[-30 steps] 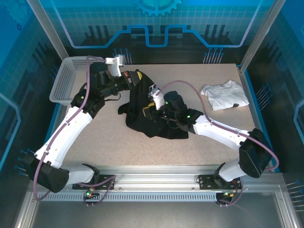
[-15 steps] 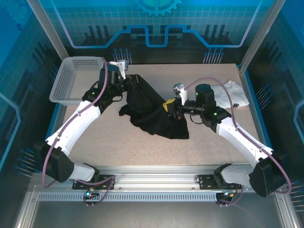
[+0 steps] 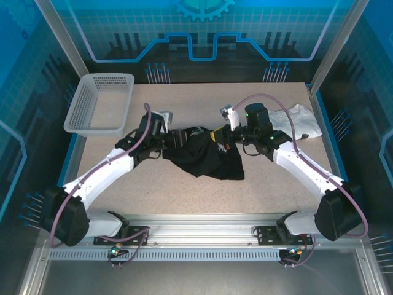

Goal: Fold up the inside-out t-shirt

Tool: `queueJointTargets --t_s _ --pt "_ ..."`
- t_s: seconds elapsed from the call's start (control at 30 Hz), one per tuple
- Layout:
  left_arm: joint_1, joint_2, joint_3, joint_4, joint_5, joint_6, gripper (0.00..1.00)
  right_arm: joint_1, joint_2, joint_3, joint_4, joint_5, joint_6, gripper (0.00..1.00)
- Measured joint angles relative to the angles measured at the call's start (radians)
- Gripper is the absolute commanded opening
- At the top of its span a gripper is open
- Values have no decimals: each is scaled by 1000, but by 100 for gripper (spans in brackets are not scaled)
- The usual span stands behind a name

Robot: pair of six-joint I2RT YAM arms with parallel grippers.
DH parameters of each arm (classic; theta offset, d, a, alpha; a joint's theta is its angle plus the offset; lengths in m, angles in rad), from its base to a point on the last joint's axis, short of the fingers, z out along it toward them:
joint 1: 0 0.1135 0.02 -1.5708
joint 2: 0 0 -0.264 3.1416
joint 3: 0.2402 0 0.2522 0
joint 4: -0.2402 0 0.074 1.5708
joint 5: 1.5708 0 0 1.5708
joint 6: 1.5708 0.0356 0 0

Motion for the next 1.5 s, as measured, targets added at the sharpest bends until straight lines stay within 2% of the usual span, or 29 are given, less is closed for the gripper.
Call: queueJointTargets --t_s 0.17,0.4,0.47,0.63,0.9,0.97,1.07,1.27,1.5 --pt "-97 -56 -39 -3 1 -50 68 0 8 4 0 8 8 0" --pt "-247 -75 -44 -53 -135 -64 68 0 13 7 0 15 8 0" --pt "-282 -61 -44 -62 -174 -62 65 0 15 7 1 15 8 0" --pt "-307 3 -44 -69 -223 -42 48 -1 17 7 1 15 11 0" --pt "-274 109 -42 -23 -266 30 0 -12 14 7 -7 21 0 0" --pt "-248 105 -36 -14 -262 51 0 -23 3 7 -31 30 -23 0" --pt "-194 55 -26 0 -216 73 0 -42 -36 7 -88 60 -81 0" --pt "-34 -161 60 2 15 64 0 -50 -142 16 -190 112 -221 0" --pt "18 -227 258 2 274 28 0 -50 -186 59 -202 170 -271 0"
